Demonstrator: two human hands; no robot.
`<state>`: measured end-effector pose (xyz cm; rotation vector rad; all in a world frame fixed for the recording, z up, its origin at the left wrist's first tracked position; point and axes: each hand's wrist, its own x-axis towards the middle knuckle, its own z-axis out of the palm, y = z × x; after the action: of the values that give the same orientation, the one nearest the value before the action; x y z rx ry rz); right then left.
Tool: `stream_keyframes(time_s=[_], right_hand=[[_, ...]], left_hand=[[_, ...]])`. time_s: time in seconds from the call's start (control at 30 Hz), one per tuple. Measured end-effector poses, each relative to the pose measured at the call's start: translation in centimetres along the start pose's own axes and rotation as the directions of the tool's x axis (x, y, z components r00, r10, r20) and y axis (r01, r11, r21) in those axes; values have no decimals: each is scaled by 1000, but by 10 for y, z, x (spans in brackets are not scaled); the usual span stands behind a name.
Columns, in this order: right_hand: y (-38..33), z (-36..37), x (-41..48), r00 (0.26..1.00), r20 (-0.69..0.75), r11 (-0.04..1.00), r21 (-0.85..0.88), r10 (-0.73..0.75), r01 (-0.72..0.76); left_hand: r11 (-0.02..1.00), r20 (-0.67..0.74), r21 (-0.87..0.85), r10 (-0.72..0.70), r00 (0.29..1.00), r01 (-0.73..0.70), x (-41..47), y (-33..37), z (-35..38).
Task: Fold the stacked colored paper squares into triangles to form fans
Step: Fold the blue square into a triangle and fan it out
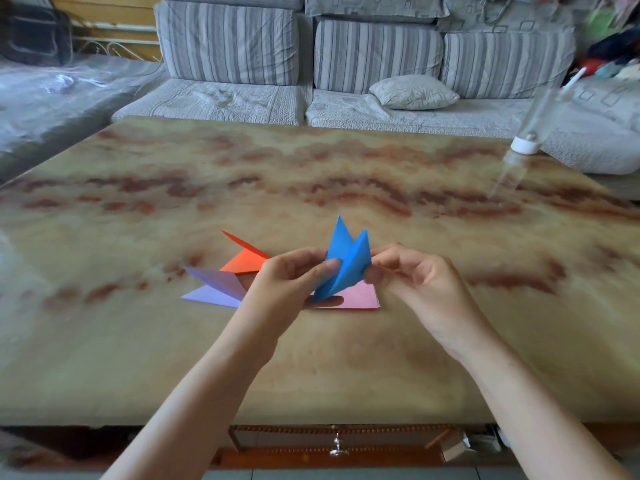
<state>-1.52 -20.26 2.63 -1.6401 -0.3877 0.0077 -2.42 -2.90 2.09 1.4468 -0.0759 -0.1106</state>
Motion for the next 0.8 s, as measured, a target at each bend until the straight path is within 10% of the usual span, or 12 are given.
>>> stream_keyframes(time_s=[0.8], right_hand=[[-2,6,-2,987,-157,998,49,40,-32]], left_hand=[[977,-205,-93,172,963,-194,-4,6,8]])
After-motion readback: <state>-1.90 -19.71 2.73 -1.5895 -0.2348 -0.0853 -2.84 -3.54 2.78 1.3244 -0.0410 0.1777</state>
